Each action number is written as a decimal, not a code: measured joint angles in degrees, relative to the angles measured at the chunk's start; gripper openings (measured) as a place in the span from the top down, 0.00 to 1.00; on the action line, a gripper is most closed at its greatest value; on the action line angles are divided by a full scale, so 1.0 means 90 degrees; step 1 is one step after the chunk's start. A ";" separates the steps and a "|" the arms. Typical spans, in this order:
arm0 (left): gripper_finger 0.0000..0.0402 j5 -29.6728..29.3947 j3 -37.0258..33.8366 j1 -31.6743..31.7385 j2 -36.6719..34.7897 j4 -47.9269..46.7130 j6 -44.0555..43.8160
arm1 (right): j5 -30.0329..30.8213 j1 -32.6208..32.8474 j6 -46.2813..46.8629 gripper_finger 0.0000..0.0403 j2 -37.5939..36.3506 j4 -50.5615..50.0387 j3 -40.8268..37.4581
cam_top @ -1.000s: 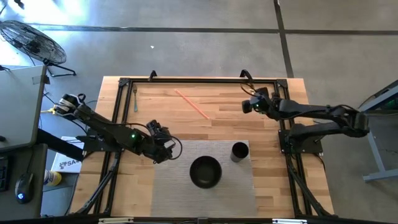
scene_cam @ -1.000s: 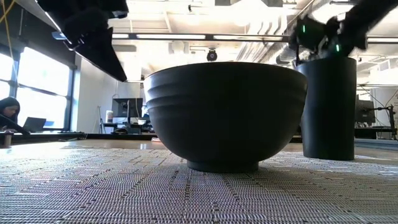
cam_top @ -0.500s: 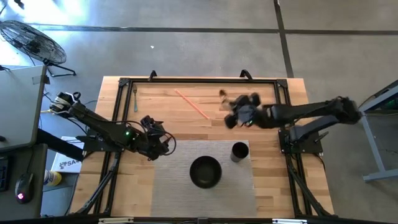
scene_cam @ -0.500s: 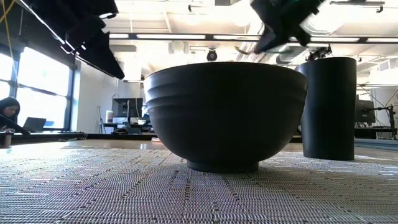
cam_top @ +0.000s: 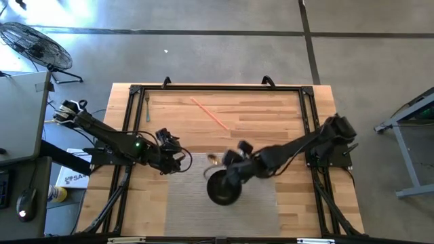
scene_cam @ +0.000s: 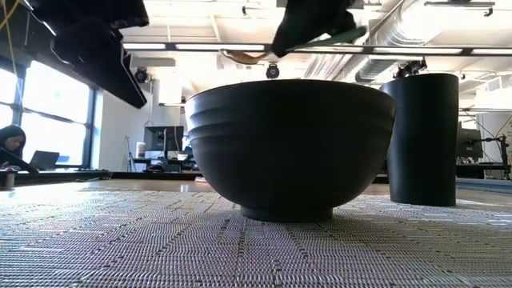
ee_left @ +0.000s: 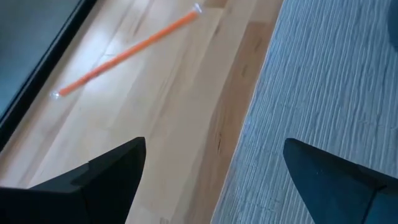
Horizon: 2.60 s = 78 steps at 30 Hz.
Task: Pick & Place Utensil
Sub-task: Put the green spoon into the black bowl, then put the orange straw into the black cup
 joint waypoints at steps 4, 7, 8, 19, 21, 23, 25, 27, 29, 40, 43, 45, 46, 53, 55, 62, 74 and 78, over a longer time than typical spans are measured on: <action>0.07 0.0008 0.0000 0.0000 -0.0296 0.0010 -0.0008 | -0.0568 0.0387 0.0512 0.98 0.0487 -0.0580 0.0524; 0.07 0.0009 0.0000 -0.0030 -0.0486 0.0037 -0.0087 | -0.1152 0.0658 0.0757 0.97 0.0737 -0.0554 0.0607; 0.07 -0.0025 0.0000 -0.0059 -0.0517 0.0077 -0.0141 | -0.1322 0.0732 0.0861 0.97 0.0803 -0.0520 0.0611; 0.07 0.0142 0.0000 -0.0537 -0.0529 0.1463 0.0564 | -0.1624 0.0717 0.1305 0.97 0.1344 -0.0438 0.0592; 0.07 0.0116 0.0000 -0.0734 -0.0532 0.1728 0.0747 | -0.1659 0.0684 0.1313 0.97 0.1344 -0.0498 0.0592; 0.07 -0.0026 0.0000 -0.0906 -0.0543 0.1950 0.0902 | -0.1835 0.0638 0.1324 0.99 0.1364 -0.0520 0.0593; 0.07 -0.0201 0.0000 -0.1029 -0.0544 0.2145 0.1066 | -0.2135 0.0564 0.1315 0.99 0.1468 -0.0483 0.0597; 0.07 -0.0223 0.0000 -0.1135 -0.0542 0.2303 0.1223 | -0.2272 0.0512 0.1301 0.99 0.1604 -0.0515 0.0590; 0.07 -0.0103 0.0000 -0.1187 -0.0541 0.2419 0.1314 | -0.2331 0.0469 0.1267 0.98 0.1649 -0.0546 0.0584; 0.07 0.0277 0.0000 -0.1171 -0.0541 0.2424 0.1330 | -0.2329 0.0470 0.1074 0.93 0.1648 -0.0311 0.0592; 0.07 0.0294 0.0000 -0.1178 -0.0541 0.2556 0.1332 | -0.2341 0.0442 0.1073 0.88 0.1648 -0.0264 0.0592; 0.07 0.0349 0.0000 -0.1178 -0.0541 0.2660 0.1416 | -0.2412 0.0440 0.1064 0.84 0.1648 -0.0263 0.0592; 0.07 0.0416 -0.0019 -0.1178 -0.0541 0.2706 0.1494 | -0.2439 0.0442 0.1037 0.82 0.1648 -0.0299 0.0612; 0.07 0.0927 -0.0662 -0.0985 -0.0971 0.3197 0.1555 | -0.1740 0.0466 0.0533 0.69 0.1648 -0.1647 0.1768; 0.07 0.0901 -0.0857 -0.0998 -0.1233 0.3266 0.1603 | -0.1292 0.0416 0.0374 0.65 0.1635 -0.2007 0.2173; 0.07 0.0977 -0.1752 -0.0998 -0.2005 0.4143 0.1830 | -0.0171 -0.0408 -0.0090 0.54 0.1635 -0.2219 0.2669; 0.07 0.1137 -0.2055 -0.1001 -0.2494 0.4194 0.1773 | 0.0113 -0.2705 -0.0475 0.39 0.1645 0.0239 0.0339; 0.07 0.1135 -0.2055 -0.0998 -0.2495 0.4199 0.1839 | -0.0560 -0.3245 -0.0615 0.39 0.1645 0.1723 -0.0668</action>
